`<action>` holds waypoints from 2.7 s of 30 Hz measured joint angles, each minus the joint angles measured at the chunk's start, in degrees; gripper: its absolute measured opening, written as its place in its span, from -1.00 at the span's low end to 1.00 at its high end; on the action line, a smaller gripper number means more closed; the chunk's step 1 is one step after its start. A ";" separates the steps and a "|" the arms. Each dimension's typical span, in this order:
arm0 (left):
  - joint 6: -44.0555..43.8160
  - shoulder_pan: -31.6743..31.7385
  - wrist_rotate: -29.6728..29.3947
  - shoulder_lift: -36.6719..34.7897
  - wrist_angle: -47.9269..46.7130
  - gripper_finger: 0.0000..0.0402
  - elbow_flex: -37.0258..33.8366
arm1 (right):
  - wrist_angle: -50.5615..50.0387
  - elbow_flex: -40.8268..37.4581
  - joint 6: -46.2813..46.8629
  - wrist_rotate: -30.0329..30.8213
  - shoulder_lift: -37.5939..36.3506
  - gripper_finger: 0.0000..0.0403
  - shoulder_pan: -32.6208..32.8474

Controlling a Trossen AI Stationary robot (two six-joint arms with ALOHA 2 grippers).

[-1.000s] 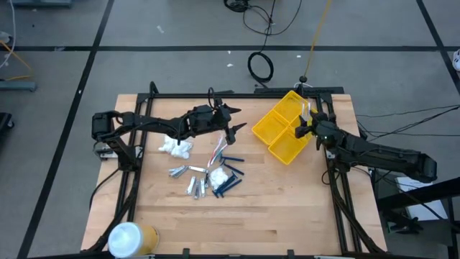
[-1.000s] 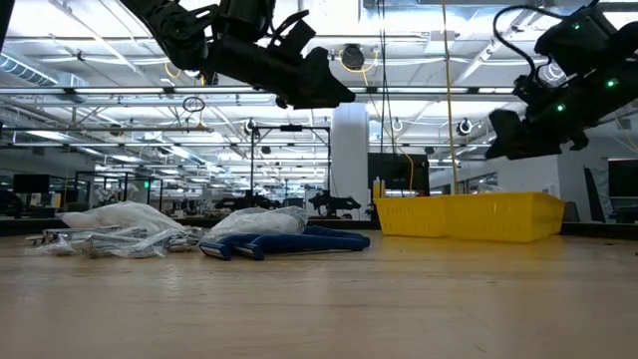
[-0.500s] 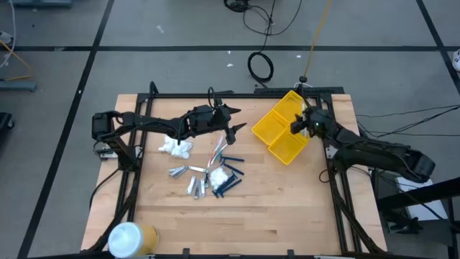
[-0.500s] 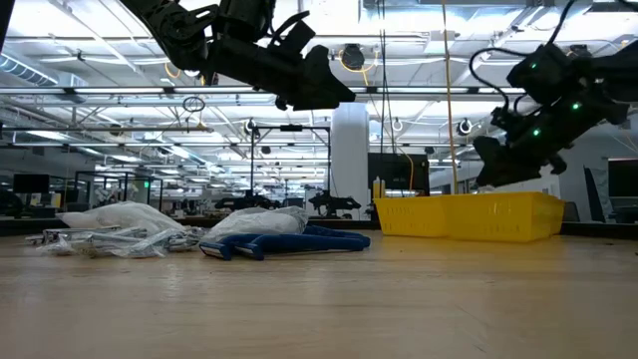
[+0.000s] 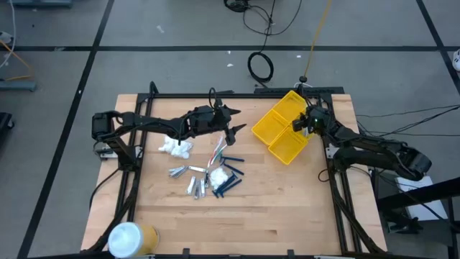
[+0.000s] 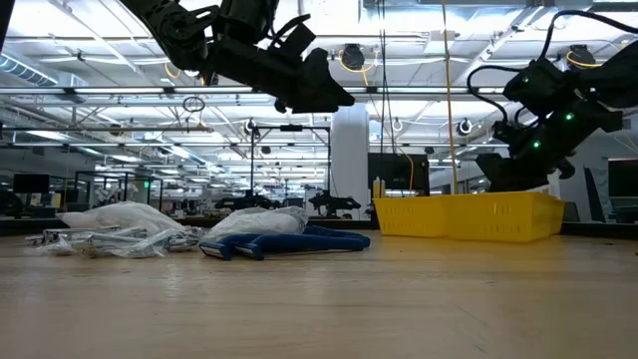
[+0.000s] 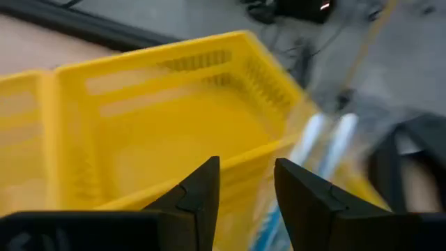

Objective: Pick & Place Travel size toiletries
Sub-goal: Put the blue toothbrush into the top right yellow bin, then put the orange toothbrush into the top right yellow bin

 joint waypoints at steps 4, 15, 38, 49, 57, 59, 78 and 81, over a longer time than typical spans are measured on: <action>0.02 0.00 0.00 0.00 -0.54 0.38 0.00 | -1.95 0.02 -0.07 2.13 -3.43 -0.45 0.08; -2.51 0.00 1.30 0.00 -13.36 0.34 0.00 | 0.86 0.02 -2.59 -11.93 -12.93 -0.47 2.25; -32.97 -4.30 -5.82 2.85 -49.39 0.16 0.00 | 10.29 0.02 -3.24 -19.19 -15.41 -0.45 8.60; -40.91 -4.72 -0.57 7.34 -52.02 0.17 0.22 | 10.24 0.02 -4.45 -19.14 -15.41 -0.45 9.66; -46.30 -3.82 -2.00 7.39 -58.32 0.07 0.28 | 9.49 0.02 -4.45 -19.10 -15.41 -0.45 9.64; -46.27 -3.58 -1.97 7.41 -58.47 -0.07 0.24 | 9.17 0.02 -4.45 -19.05 -15.41 -0.45 9.64; -21.18 -2.38 -6.64 4.96 -55.93 -0.96 15.59 | 8.35 0.02 -4.25 -19.14 -15.40 -0.45 9.64; -14.22 -2.73 -6.84 4.77 -51.17 -0.97 19.30 | 7.95 0.02 -3.38 -19.14 -15.39 -0.46 9.73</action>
